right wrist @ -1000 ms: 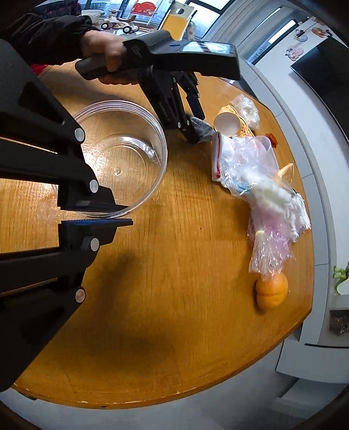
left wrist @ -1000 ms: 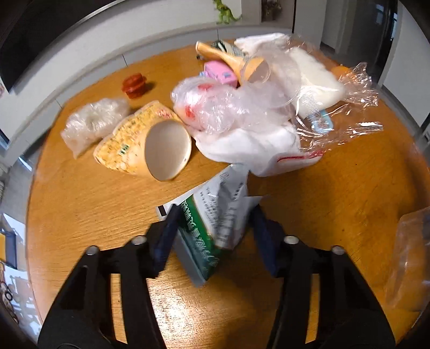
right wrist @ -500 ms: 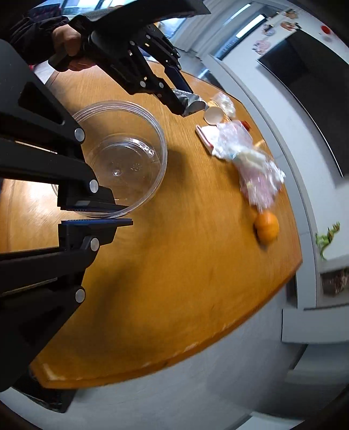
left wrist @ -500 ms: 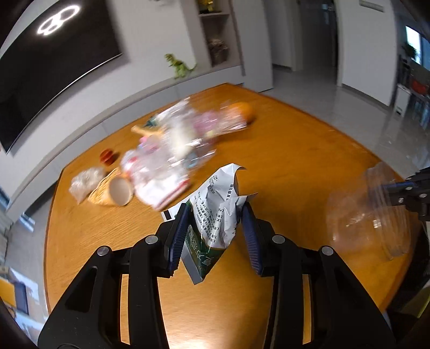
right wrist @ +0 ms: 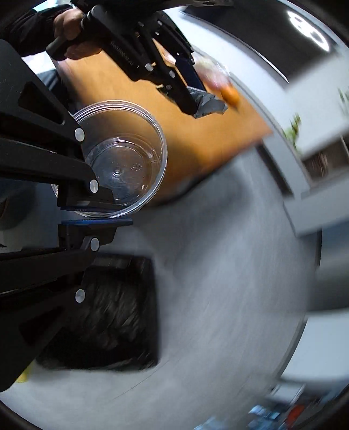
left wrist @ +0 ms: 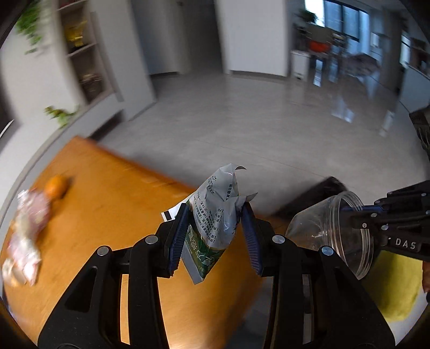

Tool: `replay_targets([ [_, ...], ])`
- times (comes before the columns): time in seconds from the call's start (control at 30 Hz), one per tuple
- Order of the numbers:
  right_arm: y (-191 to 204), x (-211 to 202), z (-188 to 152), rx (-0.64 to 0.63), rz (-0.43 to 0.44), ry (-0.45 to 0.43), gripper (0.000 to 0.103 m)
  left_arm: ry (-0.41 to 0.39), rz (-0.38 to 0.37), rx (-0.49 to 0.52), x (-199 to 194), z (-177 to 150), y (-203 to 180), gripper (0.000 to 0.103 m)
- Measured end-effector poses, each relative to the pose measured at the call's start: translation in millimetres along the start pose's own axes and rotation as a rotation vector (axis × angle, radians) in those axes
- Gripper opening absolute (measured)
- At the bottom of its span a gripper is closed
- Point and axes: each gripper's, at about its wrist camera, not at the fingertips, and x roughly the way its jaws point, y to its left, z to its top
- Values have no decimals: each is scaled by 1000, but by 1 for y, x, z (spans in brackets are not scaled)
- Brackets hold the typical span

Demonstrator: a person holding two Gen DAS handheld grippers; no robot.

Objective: Collect trash
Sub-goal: 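Carry the sachet and clear cup to the black bin and open both tools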

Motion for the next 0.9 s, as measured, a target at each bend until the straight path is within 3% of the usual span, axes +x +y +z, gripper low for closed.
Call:
replay_targets([
  [0.27, -112, -2, -51, 223, -173, 43, 5, 98, -160, 126, 64, 36, -98, 40],
  [0.33, -127, 4, -62, 250, -210, 78, 10, 150, -222, 150, 82, 37, -114, 48],
  [0.37, -134, 10, -67, 260, -248, 109, 18, 181, -245, 167, 91, 37, -122, 80],
  [0.4, -141, 14, -69, 272, -273, 125, 54, 203, -240, 183, 98, 37, -131, 99],
  [0.43, -150, 15, -75, 302, -313, 133, 75, 188, -221, 197, 100, 37, -140, 97],
  [0.67, -148, 4, -79, 269, -336, 89, 75, 143, -138, 228, 88, 25, -131, 97],
  [0.9, -90, 7, -45, 145, -262, 53, 75, 125, -76, 155, 68, 14, -73, 97],
])
